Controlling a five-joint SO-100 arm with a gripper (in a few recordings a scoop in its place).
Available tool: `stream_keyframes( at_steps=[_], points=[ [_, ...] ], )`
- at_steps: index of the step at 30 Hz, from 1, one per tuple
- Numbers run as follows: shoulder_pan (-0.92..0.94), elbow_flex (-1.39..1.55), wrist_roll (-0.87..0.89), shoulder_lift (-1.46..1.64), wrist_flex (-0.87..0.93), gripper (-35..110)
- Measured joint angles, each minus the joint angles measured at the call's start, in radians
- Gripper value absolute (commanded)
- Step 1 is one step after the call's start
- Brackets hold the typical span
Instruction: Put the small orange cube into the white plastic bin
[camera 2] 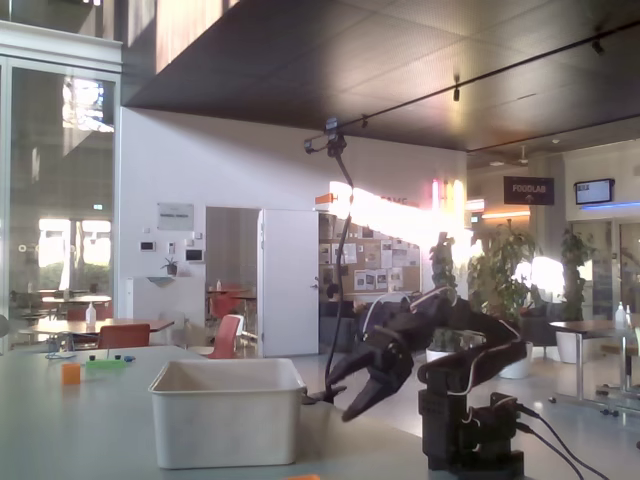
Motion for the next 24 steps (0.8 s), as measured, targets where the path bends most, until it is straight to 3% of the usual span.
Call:
stream_keyframes(
  at_steps=[6,12,18,24],
  points=[
    [0.003,0.000,0.009,-0.216,-0.189,42],
    [0.003,-0.021,0.158,-0.434,-0.307,42],
    [0.003,-0.118,0.255,-0.552,-0.302,43],
    [-0.023,-0.250,0.265,-0.657,-0.147,43]
  ],
)
